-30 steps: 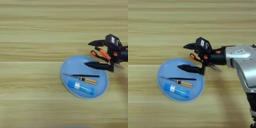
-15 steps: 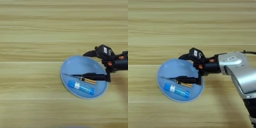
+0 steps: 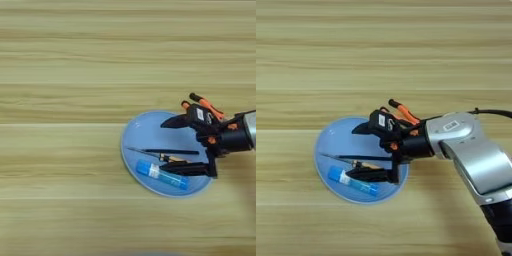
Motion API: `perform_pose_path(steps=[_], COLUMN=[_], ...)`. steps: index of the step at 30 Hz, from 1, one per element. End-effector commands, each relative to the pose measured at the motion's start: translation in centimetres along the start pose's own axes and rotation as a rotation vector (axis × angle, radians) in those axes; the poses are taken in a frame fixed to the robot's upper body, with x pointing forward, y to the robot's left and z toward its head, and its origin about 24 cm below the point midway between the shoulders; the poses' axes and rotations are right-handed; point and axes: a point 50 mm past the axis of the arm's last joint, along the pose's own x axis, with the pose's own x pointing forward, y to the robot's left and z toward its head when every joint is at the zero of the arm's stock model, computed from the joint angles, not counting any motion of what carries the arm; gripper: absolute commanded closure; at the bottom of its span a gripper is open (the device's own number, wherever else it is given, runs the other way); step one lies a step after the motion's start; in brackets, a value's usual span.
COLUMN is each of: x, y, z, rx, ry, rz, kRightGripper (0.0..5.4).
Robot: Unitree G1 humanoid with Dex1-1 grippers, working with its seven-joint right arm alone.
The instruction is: Move the objects on the table
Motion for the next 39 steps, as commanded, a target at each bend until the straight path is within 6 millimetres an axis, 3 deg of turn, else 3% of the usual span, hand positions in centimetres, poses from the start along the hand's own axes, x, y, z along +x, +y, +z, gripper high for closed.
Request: perform_pose_path(steps=[1,26,31,39], x=[-1.0,0.0,-0.1,-1.7], y=[-0.7,-1.3,-2.4,-4.7], z=[0.9,-1.6,-1.9,-0.9], rx=[-0.052,0.031,0.054,0.038], ry=[0.026,0.1,0.104,0.068], rz=[-0.055,-0.04,-0.074,-0.167], kRightGripper=[0.04,0.04,0.04,0.04])
